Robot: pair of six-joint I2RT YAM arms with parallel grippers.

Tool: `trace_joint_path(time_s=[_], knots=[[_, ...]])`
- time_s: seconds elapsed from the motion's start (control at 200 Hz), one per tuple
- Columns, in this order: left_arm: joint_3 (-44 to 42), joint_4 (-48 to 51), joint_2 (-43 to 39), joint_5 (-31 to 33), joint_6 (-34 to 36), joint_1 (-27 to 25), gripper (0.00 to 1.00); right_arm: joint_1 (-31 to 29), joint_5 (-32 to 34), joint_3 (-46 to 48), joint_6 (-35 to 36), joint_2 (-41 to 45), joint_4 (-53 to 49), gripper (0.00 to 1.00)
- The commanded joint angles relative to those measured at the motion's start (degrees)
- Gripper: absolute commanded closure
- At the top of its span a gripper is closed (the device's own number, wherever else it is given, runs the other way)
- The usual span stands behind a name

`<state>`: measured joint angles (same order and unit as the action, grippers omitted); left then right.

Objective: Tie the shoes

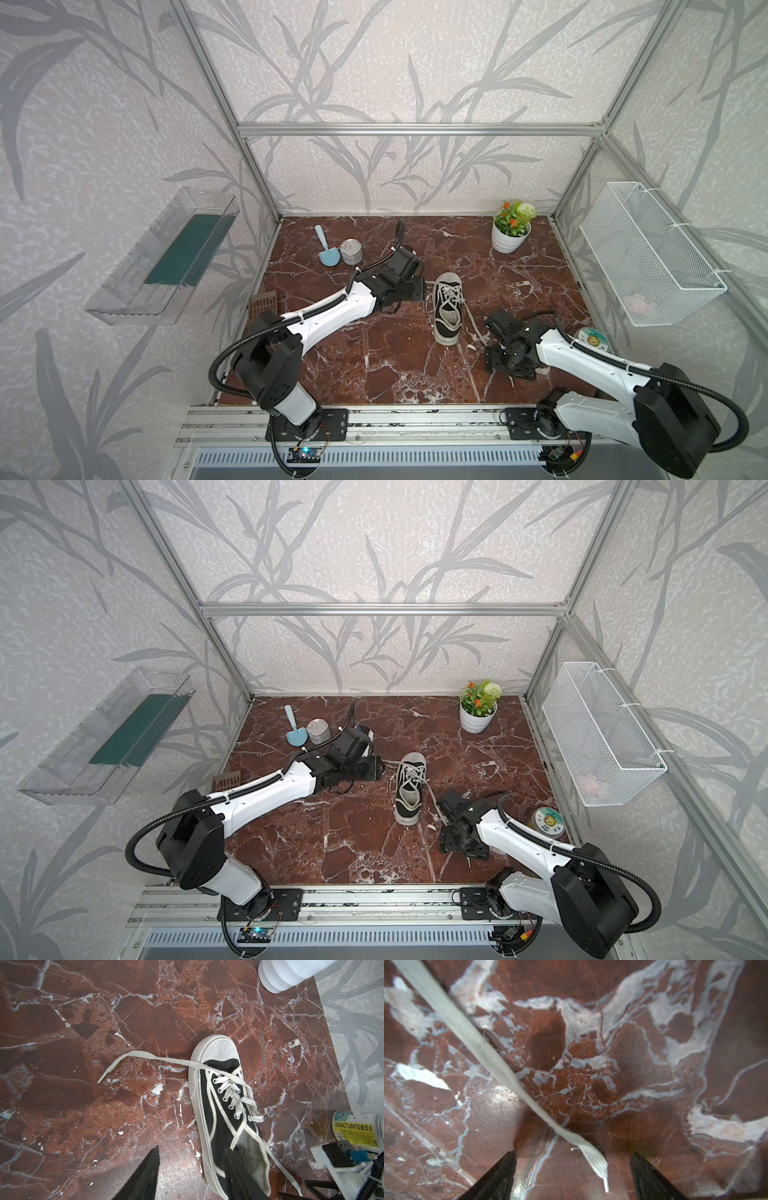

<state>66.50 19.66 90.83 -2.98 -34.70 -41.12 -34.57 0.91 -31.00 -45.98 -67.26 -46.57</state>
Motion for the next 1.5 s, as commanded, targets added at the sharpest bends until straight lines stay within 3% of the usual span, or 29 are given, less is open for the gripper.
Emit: trace_joint_path(time_s=[0.0, 0.55, 0.85, 1.075, 1.285, 1.495], knots=[[-0.61, -0.34, -0.61, 0.36, -0.81, 0.16, 0.47, -0.36, -0.18, 1.14, -0.94, -0.29, 0.74, 0.21], [0.82, 1.74, -1.09, 0.35, -0.82, 0.17, 0.48, -0.37, -4.31, 2.46, -0.05, -2.1, 5.43, 0.8], [2.03, 3.17, -1.0, 0.09, -1.24, 0.11, 0.48, -0.28, -4.42, 1.96, 0.1, -1.35, 7.5, 0.97], [3.67, 4.18, 0.18, -1.17, -1.6, 0.17, 0.48, 1.42, -5.02, -1.26, 0.55, -0.77, 7.6, 0.99], [7.89, 5.76, 3.42, -2.66, -1.21, -0.09, 0.49, 9.58, -11.65, -3.82, 0.75, -1.51, 17.61, 1.0], [12.2, 6.59, 7.23, -3.82, -0.88, -0.36, 0.51, 15.2, -19.26, -10.25, 3.5, -11.59, 22.74, 1.0]])
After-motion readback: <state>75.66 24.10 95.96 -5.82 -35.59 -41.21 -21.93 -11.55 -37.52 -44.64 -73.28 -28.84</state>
